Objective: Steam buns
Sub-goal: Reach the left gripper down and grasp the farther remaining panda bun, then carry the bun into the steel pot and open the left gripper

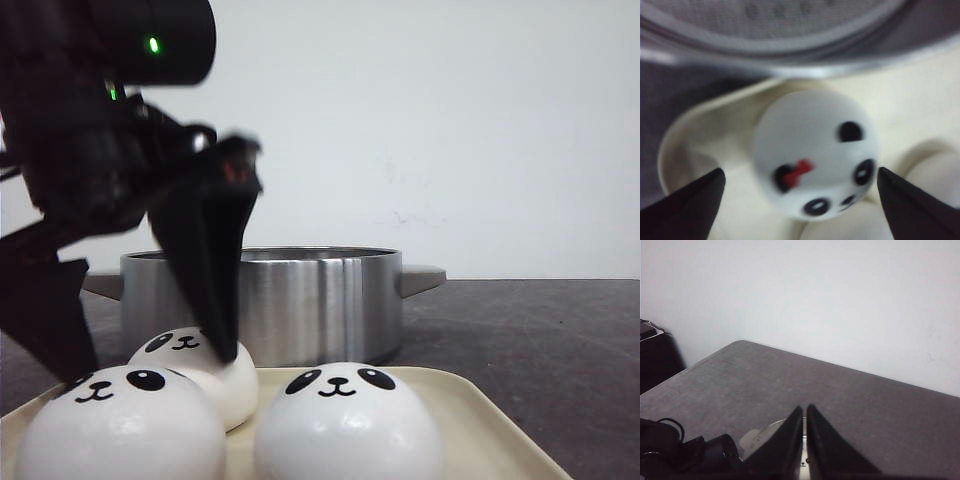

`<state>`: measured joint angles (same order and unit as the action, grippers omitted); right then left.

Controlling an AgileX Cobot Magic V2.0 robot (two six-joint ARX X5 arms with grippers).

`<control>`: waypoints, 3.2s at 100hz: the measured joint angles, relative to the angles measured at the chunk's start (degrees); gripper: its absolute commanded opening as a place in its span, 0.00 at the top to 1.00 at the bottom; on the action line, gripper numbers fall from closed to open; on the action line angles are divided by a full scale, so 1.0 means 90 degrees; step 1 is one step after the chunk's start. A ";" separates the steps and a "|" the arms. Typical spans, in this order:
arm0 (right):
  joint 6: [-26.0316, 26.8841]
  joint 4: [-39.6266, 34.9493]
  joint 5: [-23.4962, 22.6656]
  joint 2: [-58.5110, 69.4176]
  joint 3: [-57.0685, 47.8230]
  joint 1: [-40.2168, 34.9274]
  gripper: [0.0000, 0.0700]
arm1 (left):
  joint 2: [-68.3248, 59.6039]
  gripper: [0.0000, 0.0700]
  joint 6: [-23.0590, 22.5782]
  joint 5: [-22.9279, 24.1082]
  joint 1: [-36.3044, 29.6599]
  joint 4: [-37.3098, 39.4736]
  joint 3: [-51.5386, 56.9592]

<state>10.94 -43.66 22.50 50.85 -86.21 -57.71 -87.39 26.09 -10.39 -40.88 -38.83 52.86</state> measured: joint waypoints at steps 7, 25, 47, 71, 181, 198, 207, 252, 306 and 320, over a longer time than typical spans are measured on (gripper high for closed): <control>0.0000 -0.0073 0.0002 -0.0012 0.0000 0.0000 0.99 | -0.0073 0.15 0.0080 0.0002 -0.0002 0.0189 0.0000; 0.0002 -0.0316 0.0002 -0.0010 0.0000 0.0000 0.99 | -0.0189 0.34 0.0372 0.0005 0.0000 0.0389 0.0000; 0.0000 -0.0401 0.0002 -0.0010 0.0000 0.0000 0.99 | -0.0206 0.99 0.0444 0.0002 0.0000 0.0418 0.0000; -0.0002 -0.0401 0.0010 -0.0010 0.0000 0.0000 0.99 | -0.0051 0.99 0.0454 -0.0005 -0.0058 0.0425 0.0017; -0.0029 -0.0600 0.0175 -0.0005 0.0000 0.0000 0.99 | -0.1664 0.88 -0.1239 0.1200 0.1387 -0.0699 0.3281; -0.0029 -0.0729 0.0192 -0.0005 0.0000 0.0000 0.99 | -0.2178 0.84 -0.1280 0.1355 0.1457 -0.0551 0.3281; -0.0027 -0.0811 0.0192 -0.0005 0.0000 0.0000 0.99 | -0.2288 0.84 -0.1282 0.1353 0.1457 -0.0306 0.3281; 0.0168 -0.1156 0.0313 -0.0005 0.0000 0.0000 0.99 | -0.2290 0.13 -0.1285 0.1336 0.1440 0.0002 0.3308; 0.1173 -0.2679 0.0301 0.0474 0.0032 0.0000 0.99 | -0.1035 0.03 -0.1200 0.1287 0.1163 -0.0124 0.3468; 0.1496 -0.2846 -0.0202 0.0869 0.0238 0.0000 0.99 | 0.0097 0.03 -0.1129 0.1285 0.0767 -0.0049 0.3500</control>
<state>24.40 -69.28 20.69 58.67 -84.07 -57.71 -86.52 15.92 1.17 -33.98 -39.27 84.36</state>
